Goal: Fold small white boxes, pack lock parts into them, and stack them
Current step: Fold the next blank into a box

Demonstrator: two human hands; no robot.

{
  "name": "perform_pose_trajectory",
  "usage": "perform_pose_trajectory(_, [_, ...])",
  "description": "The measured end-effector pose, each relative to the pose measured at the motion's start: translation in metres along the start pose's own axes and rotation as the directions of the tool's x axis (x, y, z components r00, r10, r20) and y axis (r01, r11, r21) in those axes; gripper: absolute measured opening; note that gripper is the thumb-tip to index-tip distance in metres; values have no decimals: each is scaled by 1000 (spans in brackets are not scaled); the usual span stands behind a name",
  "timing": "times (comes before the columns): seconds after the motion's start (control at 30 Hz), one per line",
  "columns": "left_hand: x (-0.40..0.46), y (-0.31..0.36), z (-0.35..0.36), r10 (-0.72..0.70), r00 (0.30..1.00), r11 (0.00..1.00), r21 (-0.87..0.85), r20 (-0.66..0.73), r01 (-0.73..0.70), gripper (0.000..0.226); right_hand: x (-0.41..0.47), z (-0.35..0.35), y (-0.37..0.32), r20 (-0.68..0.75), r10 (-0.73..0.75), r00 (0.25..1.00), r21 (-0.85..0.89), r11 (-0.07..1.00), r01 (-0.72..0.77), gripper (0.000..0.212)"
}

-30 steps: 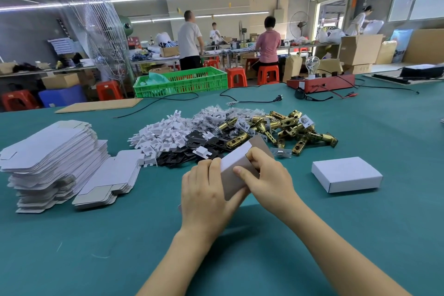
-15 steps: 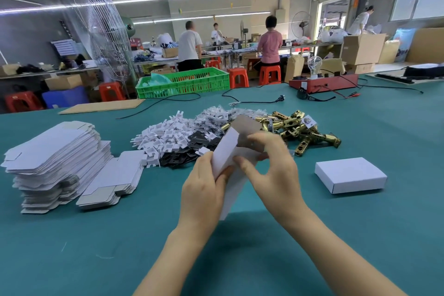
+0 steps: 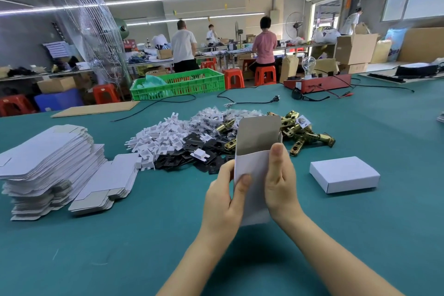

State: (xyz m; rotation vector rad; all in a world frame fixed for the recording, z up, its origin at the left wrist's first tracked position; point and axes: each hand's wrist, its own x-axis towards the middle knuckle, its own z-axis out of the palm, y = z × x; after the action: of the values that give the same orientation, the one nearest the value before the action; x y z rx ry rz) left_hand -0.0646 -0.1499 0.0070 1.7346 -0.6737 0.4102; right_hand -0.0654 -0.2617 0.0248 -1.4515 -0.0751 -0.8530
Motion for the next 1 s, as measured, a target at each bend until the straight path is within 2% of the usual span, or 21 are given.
perform_pose_trajectory(0.1, [1, -4, 1, -51, 999, 996, -69, 8, 52, 20, -1, 1, 0, 15, -49, 999, -39, 998, 50, 85])
perform_pose_trajectory(0.2, [-1, -5, 1, -42, 999, 996, -81, -4, 41, 20, -1, 3, 3, 12, -58, 998, -68, 996, 58, 73])
perform_pose_trajectory(0.3, [-3, -6, 4, -40, 999, 993, -112, -27, 37, 24, -1, 4, 5, 14, -31, 999, -36, 999, 32, 76])
perform_pose_trajectory(0.4, [-7, -10, 12, -74, 994, 986, -157, -80, 61, 38, -3, 6, 4, 55, -1, 998, 9, 1000, 0, 97])
perform_pose_trajectory(0.47, [-9, -11, 16, -78, 990, 982, -181, -114, 57, 47, -5, 7, 4, 75, 6, 997, 32, 999, -8, 99])
perform_pose_trajectory(0.6, [-4, -11, 17, -100, 982, 965, -257, -159, 57, 49, -6, 10, 5, 126, 53, 991, 73, 995, -63, 71])
perform_pose_trajectory(0.7, [-2, -10, 16, -61, 986, 971, -237, -153, 24, 48, -4, 9, 4, 160, 106, 981, 78, 990, -120, 45])
perform_pose_trajectory(0.83, [-2, -11, 15, 2, 990, 986, -166, -143, -26, 51, 0, 7, 0, 188, 209, 960, 72, 971, -226, 38])
perform_pose_trajectory(0.9, [-1, -12, 14, -14, 990, 981, -192, -140, -13, 52, 1, 6, 0, 195, 257, 946, 59, 960, -273, 42])
perform_pose_trajectory(1.0, [0, -12, 13, -30, 990, 973, -230, -139, -3, 52, 2, 5, 0, 202, 344, 917, 31, 933, -357, 77])
